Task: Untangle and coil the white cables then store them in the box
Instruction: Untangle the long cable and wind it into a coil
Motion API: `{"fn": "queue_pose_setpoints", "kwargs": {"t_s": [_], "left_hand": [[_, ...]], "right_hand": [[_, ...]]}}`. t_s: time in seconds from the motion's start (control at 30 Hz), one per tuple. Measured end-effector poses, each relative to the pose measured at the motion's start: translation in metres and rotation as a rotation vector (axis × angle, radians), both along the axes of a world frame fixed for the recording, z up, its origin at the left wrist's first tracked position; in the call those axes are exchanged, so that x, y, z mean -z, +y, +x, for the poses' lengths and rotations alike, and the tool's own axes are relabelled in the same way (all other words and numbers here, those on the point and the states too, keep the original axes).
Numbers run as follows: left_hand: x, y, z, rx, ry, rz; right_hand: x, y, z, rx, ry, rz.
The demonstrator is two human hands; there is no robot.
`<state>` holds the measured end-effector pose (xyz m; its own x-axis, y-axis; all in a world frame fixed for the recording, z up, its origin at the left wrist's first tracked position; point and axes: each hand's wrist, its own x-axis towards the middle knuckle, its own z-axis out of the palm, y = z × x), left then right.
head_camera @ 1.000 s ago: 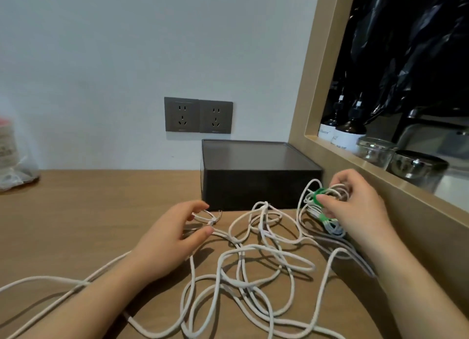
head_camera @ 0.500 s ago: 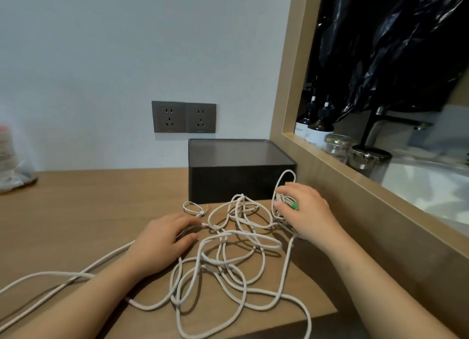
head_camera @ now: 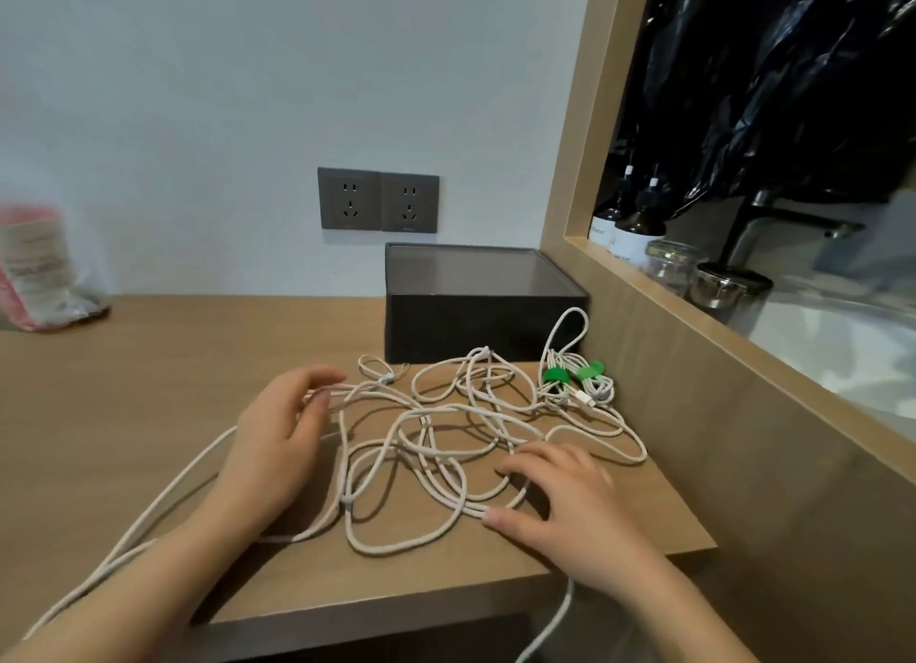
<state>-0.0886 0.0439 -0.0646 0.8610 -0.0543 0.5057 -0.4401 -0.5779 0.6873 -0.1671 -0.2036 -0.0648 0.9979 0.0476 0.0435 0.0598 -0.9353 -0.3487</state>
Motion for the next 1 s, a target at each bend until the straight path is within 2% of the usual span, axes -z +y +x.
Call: {"fn": "queue_pose_setpoints", "kwargs": {"t_s": [0.07,0.23,0.3,0.4,0.47,0.53,0.6,0.67,0.73,0.77,0.83,0.9,0.93,1.0], "left_hand": [[-0.004,0.008,0.006,-0.097,-0.005,0.012],[-0.008,0.012,0.045,-0.145,0.105,0.282],[-0.013,0.004,0.062,-0.169,0.212,0.397],[-0.016,-0.012,0.081,-0.085,0.43,0.451],[-0.016,-0.022,0.082,-0.075,0.487,0.549],[-0.015,-0.031,0.073,-0.148,0.41,0.599],[-0.016,-0.041,0.052,-0.162,0.179,0.546],[-0.015,-0.05,0.027,-0.03,-0.027,0.356],[-0.014,-0.054,0.005,0.14,-0.048,0.188],[-0.011,-0.053,-0.001,0.209,-0.029,0.176],[0.0,-0.048,-0.001,0.25,0.051,0.362],[0.011,-0.042,0.009,0.118,0.159,0.695],[0.014,-0.041,0.014,0.052,0.198,0.789],[0.015,-0.042,0.017,0.036,0.169,0.747]], "right_hand": [[0.001,0.004,0.006,0.016,-0.019,-0.001],[0.004,0.017,0.025,0.015,-0.06,0.01],[0.006,0.02,0.032,0.024,-0.066,0.005],[0.007,0.02,0.04,0.05,-0.073,0.02],[0.006,0.02,0.046,0.073,-0.089,0.037],[0.006,0.021,0.055,0.106,-0.109,0.031],[0.006,0.023,0.065,0.156,-0.132,0.001],[0.006,0.026,0.076,0.218,-0.141,-0.037],[0.007,0.027,0.086,0.275,-0.147,-0.038],[0.008,0.027,0.089,0.295,-0.156,-0.019],[0.011,0.026,0.093,0.298,-0.209,0.061],[0.012,0.024,0.091,0.247,-0.268,0.191],[0.011,0.022,0.087,0.216,-0.282,0.259],[0.009,0.018,0.077,0.168,-0.313,0.357]]}}
